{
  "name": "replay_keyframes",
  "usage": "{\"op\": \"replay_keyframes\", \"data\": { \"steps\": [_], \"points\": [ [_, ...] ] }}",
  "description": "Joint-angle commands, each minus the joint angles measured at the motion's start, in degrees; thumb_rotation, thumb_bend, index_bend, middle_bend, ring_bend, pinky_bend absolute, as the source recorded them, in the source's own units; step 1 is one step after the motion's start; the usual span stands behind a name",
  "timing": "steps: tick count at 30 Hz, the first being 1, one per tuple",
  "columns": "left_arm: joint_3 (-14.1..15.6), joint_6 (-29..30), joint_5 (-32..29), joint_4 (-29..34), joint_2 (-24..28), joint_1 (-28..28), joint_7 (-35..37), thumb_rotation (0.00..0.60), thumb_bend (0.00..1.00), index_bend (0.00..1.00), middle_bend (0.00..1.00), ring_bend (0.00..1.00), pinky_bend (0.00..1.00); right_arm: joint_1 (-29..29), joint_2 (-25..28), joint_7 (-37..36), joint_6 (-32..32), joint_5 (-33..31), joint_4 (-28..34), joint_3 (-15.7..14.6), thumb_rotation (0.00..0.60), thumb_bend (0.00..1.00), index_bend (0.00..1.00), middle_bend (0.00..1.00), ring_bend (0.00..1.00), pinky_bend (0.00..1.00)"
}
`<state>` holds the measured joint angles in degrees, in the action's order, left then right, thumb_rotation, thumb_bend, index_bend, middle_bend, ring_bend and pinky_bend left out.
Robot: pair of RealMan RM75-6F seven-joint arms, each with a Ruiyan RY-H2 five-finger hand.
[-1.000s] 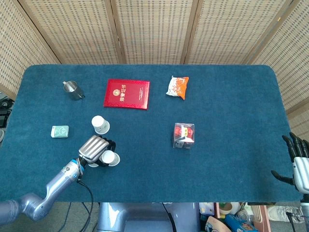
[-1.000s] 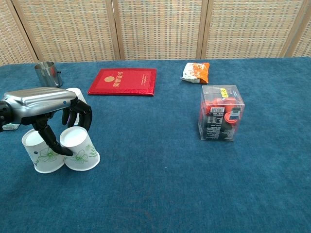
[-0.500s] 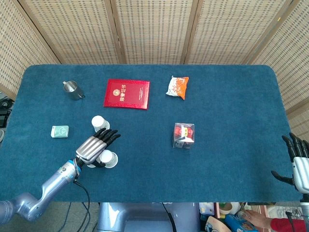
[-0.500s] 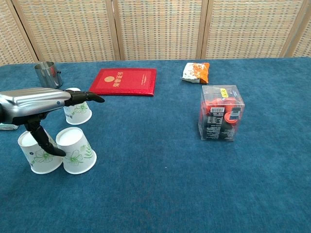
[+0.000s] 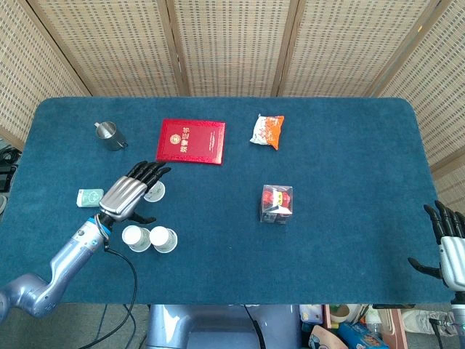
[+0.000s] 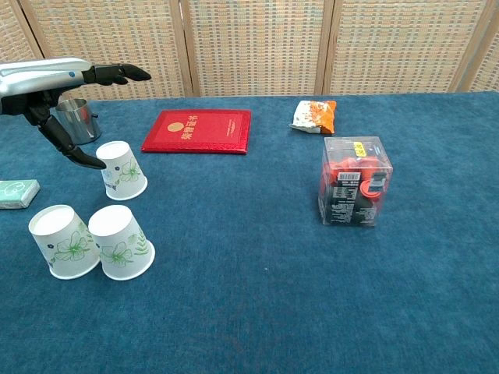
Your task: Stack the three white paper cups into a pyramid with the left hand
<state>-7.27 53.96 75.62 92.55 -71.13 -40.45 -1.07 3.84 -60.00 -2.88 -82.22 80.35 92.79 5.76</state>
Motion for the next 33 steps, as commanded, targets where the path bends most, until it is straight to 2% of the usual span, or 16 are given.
{"op": "replay_keyframes", "data": {
  "steps": [1,5,13,16,19,21,24,28,33],
  "points": [
    [-1.4,-2.3,-3.4,-3.1,0.4,-1.4,-0.7,0.6,0.06,0.0,0.0,0.0,0.0,0.1,0.0,-0.1,0.2,-0.1,-0.1,0.0,0.6,0.0,0.0,0.0,0.0,0.0],
    [-1.9,-6.2,-7.7,-7.2,-1.3,-2.8,-1.0,0.6,0.06,0.0,0.0,0.0,0.0,0.1,-0.2,0.1,0.3,-0.2,-0.2,0.0,0.6,0.0,0.0,0.0,0.0,0.0],
    [-1.1,-8.8,-10.2,-12.6,-5.8,-3.7,-1.8,0.6,0.06,0.0,0.0,0.0,0.06,0.2,-0.4,0.4,0.5,-0.4,-0.4,0.0,0.6,0.0,0.0,0.0,0.0,0.0],
    [-1.4,-9.4,-12.1,-15.1,-8.1,-4.0,-2.0,0.6,0.06,0.0,0.01,0.06,0.12,0.3,-0.5,0.5,0.7,-0.4,-0.5,-0.1,0.6,0.0,0.0,0.0,0.0,0.0],
    [-2.2,-10.1,-14.2,-17.2,-10.7,-4.4,-1.7,0.6,0.06,0.03,0.14,0.17,0.22,0.3,-0.5,0.4,0.9,-0.6,-0.5,-0.1,0.6,0.0,0.0,0.0,0.0,0.0],
    [-2.5,-9.9,-16.1,-19.7,-12.9,-4.9,-3.3,0.6,0.08,0.1,0.22,0.24,0.3,0.4,-0.5,0.1,1.1,-1.3,-0.9,0.2,0.6,0.0,0.0,0.0,0.0,0.0],
    [-2.9,-9.2,-18.9,-21.8,-14.7,-5.3,-6.2,0.6,0.11,0.18,0.29,0.3,0.33,0.5,-0.5,-0.1,1.6,-1.6,-1.3,0.3,0.6,0.0,0.0,0.0,0.0,0.0],
    [-3.5,-9.2,-21.4,-23.5,-15.9,-5.9,-8.4,0.6,0.12,0.24,0.34,0.34,0.35,0.7,-0.7,-0.2,2.1,-1.9,-1.7,0.4,0.6,0.0,0.0,0.0,0.0,0.0],
    [-3.7,-8.9,-22.1,-24.4,-16.9,-6.1,-9.5,0.6,0.12,0.34,0.41,0.4,0.37,0.9,-0.7,-0.3,2.3,-2.1,-1.9,0.5,0.6,0.0,0.0,0.0,0.0,0.0]
  ]
}}
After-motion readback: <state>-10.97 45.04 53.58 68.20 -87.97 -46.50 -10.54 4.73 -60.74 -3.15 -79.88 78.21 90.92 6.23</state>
